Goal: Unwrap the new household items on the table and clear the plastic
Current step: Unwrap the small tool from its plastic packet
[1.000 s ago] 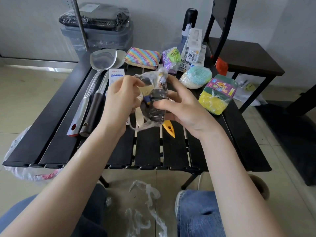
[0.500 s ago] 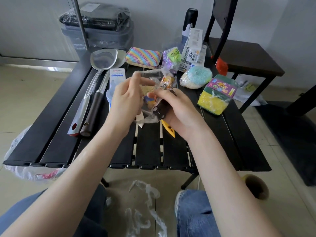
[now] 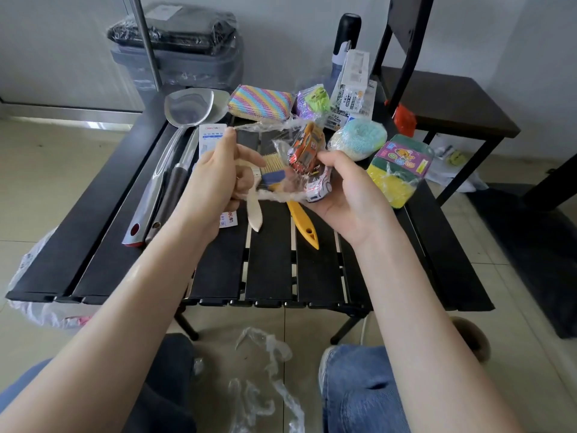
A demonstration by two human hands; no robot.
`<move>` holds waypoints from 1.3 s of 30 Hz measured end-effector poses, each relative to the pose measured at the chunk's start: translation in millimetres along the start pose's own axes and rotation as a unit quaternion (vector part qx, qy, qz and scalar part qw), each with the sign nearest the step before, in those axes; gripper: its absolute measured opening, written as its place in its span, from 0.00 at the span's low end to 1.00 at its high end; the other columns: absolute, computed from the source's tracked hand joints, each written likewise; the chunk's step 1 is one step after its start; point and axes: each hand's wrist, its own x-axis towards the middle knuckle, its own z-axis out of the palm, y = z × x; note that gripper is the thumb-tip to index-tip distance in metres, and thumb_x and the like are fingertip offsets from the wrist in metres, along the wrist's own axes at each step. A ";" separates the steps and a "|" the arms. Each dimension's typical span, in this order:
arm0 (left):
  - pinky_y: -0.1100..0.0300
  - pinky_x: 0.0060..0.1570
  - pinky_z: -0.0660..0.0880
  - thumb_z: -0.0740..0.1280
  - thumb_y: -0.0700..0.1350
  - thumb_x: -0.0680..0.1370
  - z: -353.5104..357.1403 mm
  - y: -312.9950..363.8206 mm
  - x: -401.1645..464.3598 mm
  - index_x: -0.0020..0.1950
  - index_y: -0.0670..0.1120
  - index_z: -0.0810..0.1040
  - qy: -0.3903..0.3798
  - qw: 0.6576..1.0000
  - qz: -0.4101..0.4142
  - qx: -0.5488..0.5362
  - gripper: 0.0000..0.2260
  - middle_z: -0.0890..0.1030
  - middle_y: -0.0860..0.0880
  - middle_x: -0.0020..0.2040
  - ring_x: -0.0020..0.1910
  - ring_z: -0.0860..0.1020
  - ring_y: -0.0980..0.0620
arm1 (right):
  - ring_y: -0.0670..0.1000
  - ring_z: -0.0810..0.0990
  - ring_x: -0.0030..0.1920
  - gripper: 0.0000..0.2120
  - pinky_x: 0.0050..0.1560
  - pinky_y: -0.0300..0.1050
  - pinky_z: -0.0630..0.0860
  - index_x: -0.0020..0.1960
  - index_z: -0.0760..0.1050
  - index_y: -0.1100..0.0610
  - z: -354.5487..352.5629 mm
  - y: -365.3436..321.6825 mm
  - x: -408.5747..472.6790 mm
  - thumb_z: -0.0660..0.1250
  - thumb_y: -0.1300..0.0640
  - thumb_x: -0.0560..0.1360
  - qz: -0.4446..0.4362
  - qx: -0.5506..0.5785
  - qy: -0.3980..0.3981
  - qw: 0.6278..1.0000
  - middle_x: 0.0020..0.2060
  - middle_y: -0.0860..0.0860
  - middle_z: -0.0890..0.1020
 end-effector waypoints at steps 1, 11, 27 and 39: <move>0.66 0.22 0.55 0.48 0.54 0.84 -0.3 0.3 0.7 0.36 0.48 0.74 -0.011 1.000 -0.010 -0.004 0.23 0.63 0.56 0.20 0.20 0.59 0.58 | 0.54 0.84 0.43 0.12 0.47 0.53 0.81 0.55 0.76 0.63 1.2 0.9 -0.6 0.56 0.61 0.80 0.009 0.015 -0.006 1.000 0.46 0.60 0.84; 0.67 0.22 0.52 0.41 0.53 0.82 4.4 0.9 -5.5 0.54 0.45 0.80 -0.185 0.955 -0.097 -0.209 0.29 0.59 0.53 0.25 0.22 0.55 0.58 | 0.49 0.78 0.32 0.11 0.36 0.41 0.78 0.56 0.75 0.58 9.8 2.2 -3.9 0.66 0.53 0.77 0.034 0.027 -0.030 0.999 0.38 0.54 0.78; 0.74 0.26 0.68 0.61 0.43 0.81 20.5 4.0 -19.2 0.46 0.45 0.83 0.006 0.996 0.072 0.044 0.11 0.73 0.59 0.21 0.25 0.75 0.65 | 0.56 0.82 0.52 0.14 0.58 0.57 0.76 0.57 0.78 0.57 9.8 14.6 -1.0 0.54 0.56 0.83 -0.002 -0.187 0.047 0.981 0.50 0.57 0.84; 0.66 0.23 0.58 0.50 0.49 0.84 30.1 1.3 -23.8 0.59 0.47 0.79 -0.022 0.996 0.073 -0.045 0.19 0.63 0.55 0.20 0.20 0.61 0.60 | 0.70 0.76 0.41 0.25 0.43 0.57 0.76 0.50 0.73 0.71 20.8 25.6 -4.0 0.58 0.47 0.81 -0.171 -0.197 0.155 0.953 0.41 0.69 0.77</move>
